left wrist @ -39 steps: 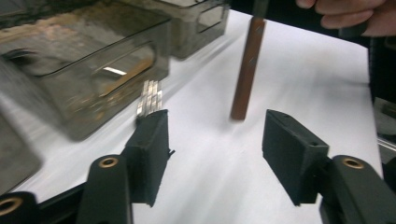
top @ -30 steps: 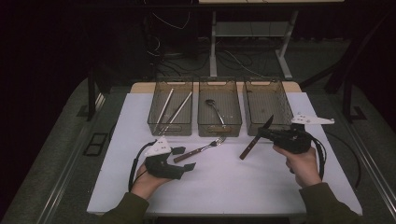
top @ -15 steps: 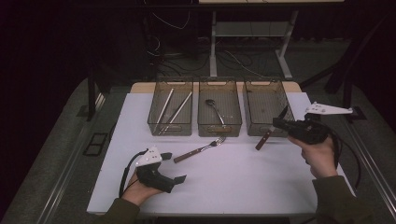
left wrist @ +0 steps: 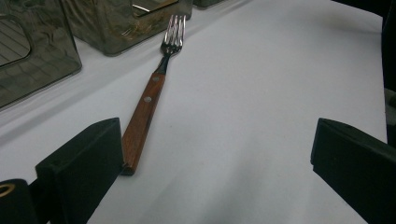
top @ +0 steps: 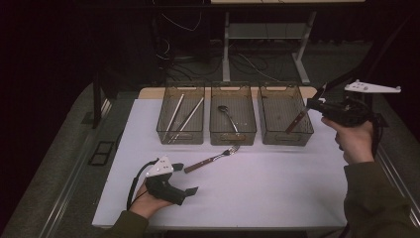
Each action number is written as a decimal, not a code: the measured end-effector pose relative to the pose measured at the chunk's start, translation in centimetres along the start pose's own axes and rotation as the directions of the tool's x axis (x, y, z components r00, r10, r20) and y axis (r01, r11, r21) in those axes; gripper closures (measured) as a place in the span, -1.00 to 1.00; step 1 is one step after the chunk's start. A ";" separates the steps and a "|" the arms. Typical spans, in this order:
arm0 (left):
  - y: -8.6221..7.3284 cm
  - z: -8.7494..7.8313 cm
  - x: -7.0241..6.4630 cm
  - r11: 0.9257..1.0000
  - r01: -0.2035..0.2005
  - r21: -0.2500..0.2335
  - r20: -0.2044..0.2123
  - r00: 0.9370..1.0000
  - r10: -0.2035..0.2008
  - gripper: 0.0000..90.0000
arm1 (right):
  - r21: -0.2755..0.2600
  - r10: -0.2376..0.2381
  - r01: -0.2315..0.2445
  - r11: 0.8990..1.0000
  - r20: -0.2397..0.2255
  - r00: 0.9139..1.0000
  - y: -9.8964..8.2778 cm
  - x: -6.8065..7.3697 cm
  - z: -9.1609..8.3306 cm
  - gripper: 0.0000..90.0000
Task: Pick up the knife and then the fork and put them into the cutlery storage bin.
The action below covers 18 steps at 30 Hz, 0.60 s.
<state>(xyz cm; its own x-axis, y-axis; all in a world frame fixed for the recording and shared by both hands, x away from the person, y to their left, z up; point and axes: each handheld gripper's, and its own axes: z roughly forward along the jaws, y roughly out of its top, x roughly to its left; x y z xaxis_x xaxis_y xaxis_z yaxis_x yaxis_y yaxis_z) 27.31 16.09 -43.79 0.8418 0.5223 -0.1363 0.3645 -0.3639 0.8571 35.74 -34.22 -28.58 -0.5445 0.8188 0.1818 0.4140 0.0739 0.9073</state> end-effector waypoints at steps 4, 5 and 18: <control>0.0 0.0 -0.1 1.000 -0.001 0.003 0.005 1.000 0.001 -0.97 | 0.008 -0.011 0.010 1.000 0.062 0.998 1.0 -1.3 0.3 0.99; 0.0 0.0 0.0 1.000 -0.006 0.003 0.005 1.000 0.006 -0.97 | 0.013 -0.009 0.008 1.000 0.078 0.997 1.2 -1.7 0.4 0.99; 0.0 0.1 -0.1 1.000 -0.005 0.006 0.014 1.000 0.005 -0.97 | 0.220 -0.048 0.008 0.976 0.178 0.983 0.2 -4.5 3.7 0.99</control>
<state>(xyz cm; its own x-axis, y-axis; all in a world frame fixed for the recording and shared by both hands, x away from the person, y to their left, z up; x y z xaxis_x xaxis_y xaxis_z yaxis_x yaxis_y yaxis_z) 27.24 15.92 -43.84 0.8489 0.5100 -0.1389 0.3627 -0.3707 0.8550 40.96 -35.75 -30.56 -0.4252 0.9026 0.0673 0.5597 0.2037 0.8033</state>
